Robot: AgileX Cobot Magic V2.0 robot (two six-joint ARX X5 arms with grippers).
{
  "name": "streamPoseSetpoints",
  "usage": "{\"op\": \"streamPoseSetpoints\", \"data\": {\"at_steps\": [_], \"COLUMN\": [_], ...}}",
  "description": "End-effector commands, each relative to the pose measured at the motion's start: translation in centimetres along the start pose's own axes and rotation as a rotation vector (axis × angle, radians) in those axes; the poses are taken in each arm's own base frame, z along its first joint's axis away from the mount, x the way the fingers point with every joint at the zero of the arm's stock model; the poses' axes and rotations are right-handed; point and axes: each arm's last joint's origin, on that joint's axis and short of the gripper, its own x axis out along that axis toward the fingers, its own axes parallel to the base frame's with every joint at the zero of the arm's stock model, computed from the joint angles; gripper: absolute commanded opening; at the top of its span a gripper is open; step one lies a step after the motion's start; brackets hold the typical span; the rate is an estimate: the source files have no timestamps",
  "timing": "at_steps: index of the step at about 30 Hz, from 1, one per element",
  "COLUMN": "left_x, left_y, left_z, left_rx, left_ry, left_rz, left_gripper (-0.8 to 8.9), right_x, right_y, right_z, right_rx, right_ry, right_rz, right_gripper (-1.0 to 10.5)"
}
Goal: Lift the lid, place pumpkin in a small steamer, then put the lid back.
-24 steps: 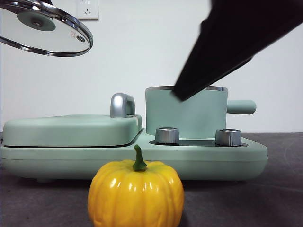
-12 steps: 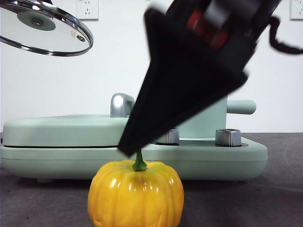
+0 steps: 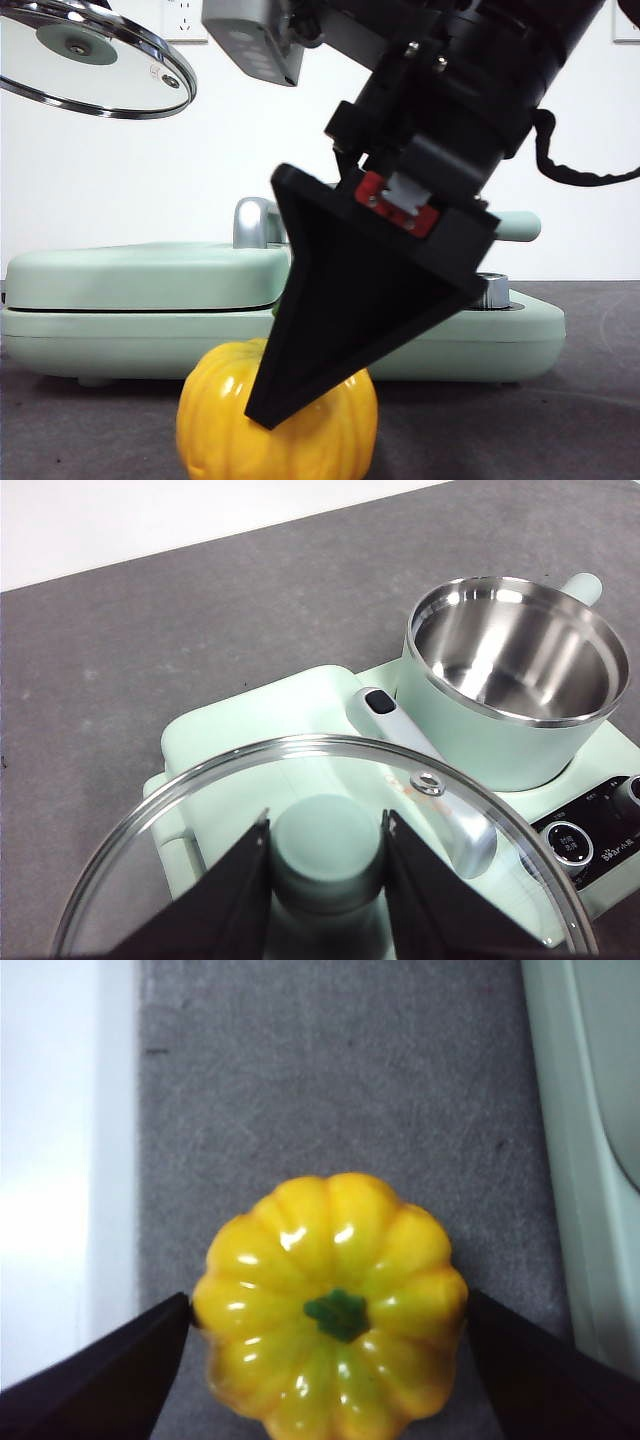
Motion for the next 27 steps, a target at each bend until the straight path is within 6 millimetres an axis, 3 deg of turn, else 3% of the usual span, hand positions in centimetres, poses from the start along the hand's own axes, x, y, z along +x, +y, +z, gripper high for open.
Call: {"op": "streamPoseSetpoints", "data": {"at_steps": [1, 17, 21, 27], "left_x": [-0.32, -0.32, -0.32, -0.32], "left_y": [-0.04, -0.04, -0.04, -0.04], "left_z": [0.69, 0.69, 0.69, 0.69], "left_rx": [-0.001, 0.002, 0.002, 0.002], "left_ry": [-0.043, -0.043, -0.043, -0.043], "left_rz": [0.000, 0.000, 0.000, 0.000], "left_gripper": [0.11, 0.11, 0.11, 0.11], "right_x": [0.62, 1.43, 1.44, 1.02], "right_y": [0.00, -0.02, 0.15, 0.34], "right_z": [0.52, 0.11, -0.01, 0.16], "right_rx": [-0.007, 0.014, 0.024, 0.129], "right_ry": [-0.003, 0.037, 0.052, 0.036], "right_rz": [0.003, 0.022, 0.034, 0.078], "right_gripper": [4.4, 4.6, 3.8, 3.8]}}
